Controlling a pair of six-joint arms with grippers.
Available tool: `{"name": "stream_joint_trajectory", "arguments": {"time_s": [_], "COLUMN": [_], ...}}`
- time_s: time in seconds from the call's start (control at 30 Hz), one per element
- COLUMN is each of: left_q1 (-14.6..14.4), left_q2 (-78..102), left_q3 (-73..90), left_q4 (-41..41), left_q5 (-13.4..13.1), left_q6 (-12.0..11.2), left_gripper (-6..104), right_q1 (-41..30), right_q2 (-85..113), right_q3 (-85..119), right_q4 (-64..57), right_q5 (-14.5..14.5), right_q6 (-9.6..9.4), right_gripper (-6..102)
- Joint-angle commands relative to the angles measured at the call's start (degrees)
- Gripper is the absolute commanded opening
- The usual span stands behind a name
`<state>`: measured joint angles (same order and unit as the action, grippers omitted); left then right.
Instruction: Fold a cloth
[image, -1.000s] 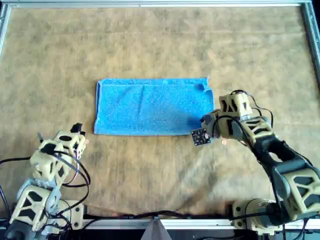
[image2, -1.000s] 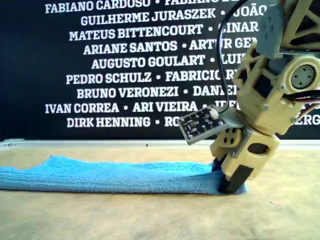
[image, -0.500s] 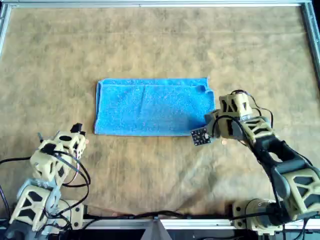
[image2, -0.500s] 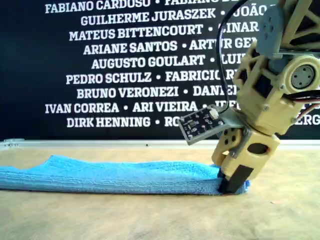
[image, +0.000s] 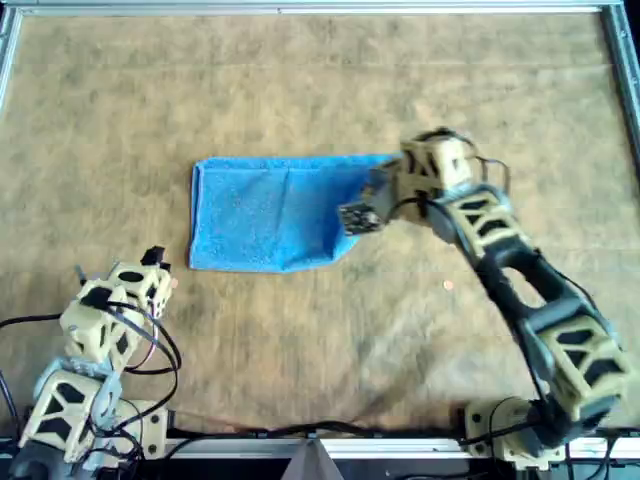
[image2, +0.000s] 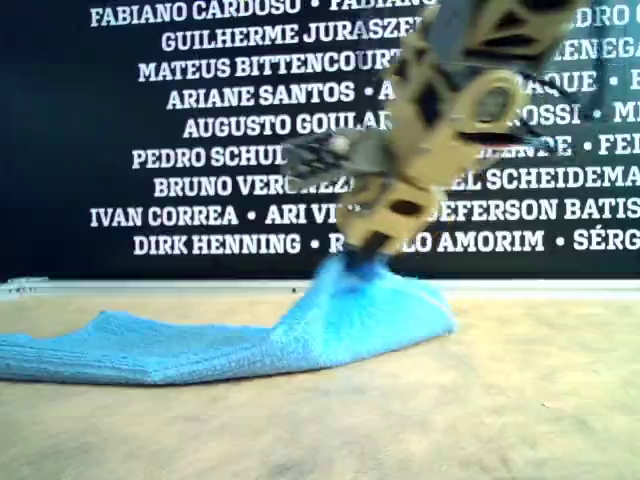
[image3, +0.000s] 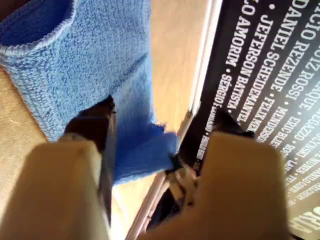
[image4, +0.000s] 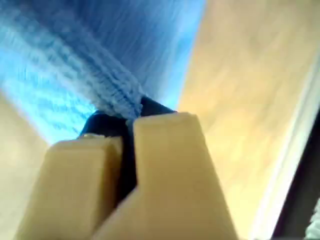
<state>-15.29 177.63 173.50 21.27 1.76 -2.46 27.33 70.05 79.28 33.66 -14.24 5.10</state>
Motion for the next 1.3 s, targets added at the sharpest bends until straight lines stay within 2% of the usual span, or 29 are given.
{"name": "stream_joint_trajectory", "arguments": {"time_s": [0.0, 0.23, 0.43, 0.53, 0.77, 0.83, 1.0, 1.1, 1.27], "left_q1": [1.1, 1.1, 1.1, 1.1, 1.1, 1.1, 1.1, 1.1, 1.1], "left_q2": [0.9, 0.9, 0.9, 0.9, 0.9, 0.9, 0.9, 0.9, 0.8], "left_q3": [-1.1, -1.1, -1.1, -1.1, -1.1, -1.1, -1.1, -1.1, -1.1], "left_q4": [-0.1, -0.1, -0.1, -0.1, -0.1, -0.1, -0.1, -0.1, -0.1], "left_q5": [-0.1, -0.1, -0.1, -0.1, -0.1, -0.1, -0.1, -0.1, -0.1], "left_q6": [0.2, 0.2, 0.2, 0.2, 0.2, 0.2, 0.2, 0.2, 0.2], "left_gripper": [69, 69, 69, 69, 69, 69, 69, 69, 69], "right_q1": [6.2, 16.4, 22.5, 24.2, 26.5, 27.1, 27.0, 26.9, 25.9], "right_q2": [-3.5, -18.0, -30.2, -35.2, -44.7, -47.0, -53.3, -54.7, -53.3], "right_q3": [-12.7, -34.9, -50.2, -56.8, -69.4, -72.7, -77.4, -77.9, -76.6], "right_q4": [0.0, 0.0, 0.0, 0.0, -0.2, -1.1, -7.2, -8.8, -7.6], "right_q5": [0.2, 0.3, 0.3, 0.3, 0.3, 0.3, 0.2, 0.2, 0.0], "right_q6": [0.88, 0.88, 0.88, 0.35, 0.79, 0.09, 0.70, 0.79, 0.79], "right_gripper": [1, 1, 1, 1, 1, 2, 4, 15, 45]}}
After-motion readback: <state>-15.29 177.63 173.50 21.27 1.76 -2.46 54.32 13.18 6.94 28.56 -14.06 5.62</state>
